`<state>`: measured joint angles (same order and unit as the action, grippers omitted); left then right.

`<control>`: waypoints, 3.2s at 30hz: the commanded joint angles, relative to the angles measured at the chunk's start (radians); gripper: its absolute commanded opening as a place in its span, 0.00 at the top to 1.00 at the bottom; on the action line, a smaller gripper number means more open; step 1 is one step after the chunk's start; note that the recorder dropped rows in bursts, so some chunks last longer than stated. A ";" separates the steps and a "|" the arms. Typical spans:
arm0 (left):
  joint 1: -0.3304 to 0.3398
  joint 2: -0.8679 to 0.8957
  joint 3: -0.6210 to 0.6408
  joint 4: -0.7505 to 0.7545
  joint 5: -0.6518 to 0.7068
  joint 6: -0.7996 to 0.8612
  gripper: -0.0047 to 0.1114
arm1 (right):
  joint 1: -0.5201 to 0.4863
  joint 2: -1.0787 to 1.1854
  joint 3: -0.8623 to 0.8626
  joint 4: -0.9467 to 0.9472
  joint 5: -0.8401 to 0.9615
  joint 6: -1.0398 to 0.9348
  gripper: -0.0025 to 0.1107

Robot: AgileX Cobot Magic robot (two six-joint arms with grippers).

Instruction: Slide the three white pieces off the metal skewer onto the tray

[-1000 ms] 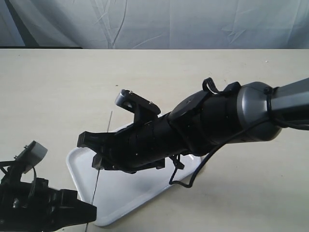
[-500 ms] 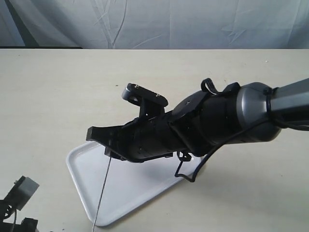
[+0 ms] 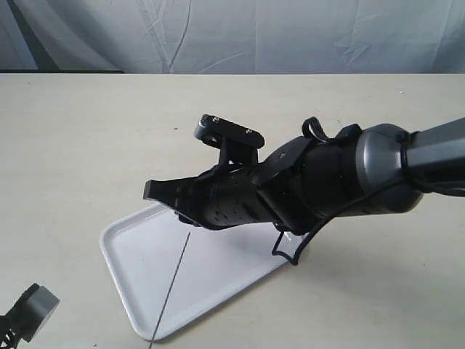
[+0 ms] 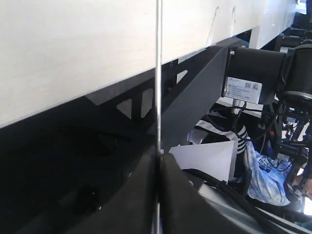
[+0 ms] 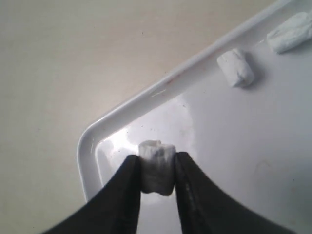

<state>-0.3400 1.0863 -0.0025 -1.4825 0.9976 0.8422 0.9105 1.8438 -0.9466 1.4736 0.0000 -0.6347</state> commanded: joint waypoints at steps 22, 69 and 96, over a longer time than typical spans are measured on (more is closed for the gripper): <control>-0.001 0.139 -0.203 0.109 -0.296 -0.101 0.96 | -0.003 -0.376 -0.006 -0.149 0.130 -0.046 0.63; -0.001 0.484 -0.367 -0.022 -0.318 0.190 0.66 | -0.003 -0.893 -0.006 -0.220 0.560 0.052 0.63; -0.001 0.031 -0.427 0.256 -0.668 0.128 0.96 | -0.003 -1.068 0.257 -1.933 0.580 1.219 0.98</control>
<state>-0.3400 1.1908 -0.4244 -1.3127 0.3724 0.9849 0.9105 0.8081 -0.7593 -0.2225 0.6265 0.3723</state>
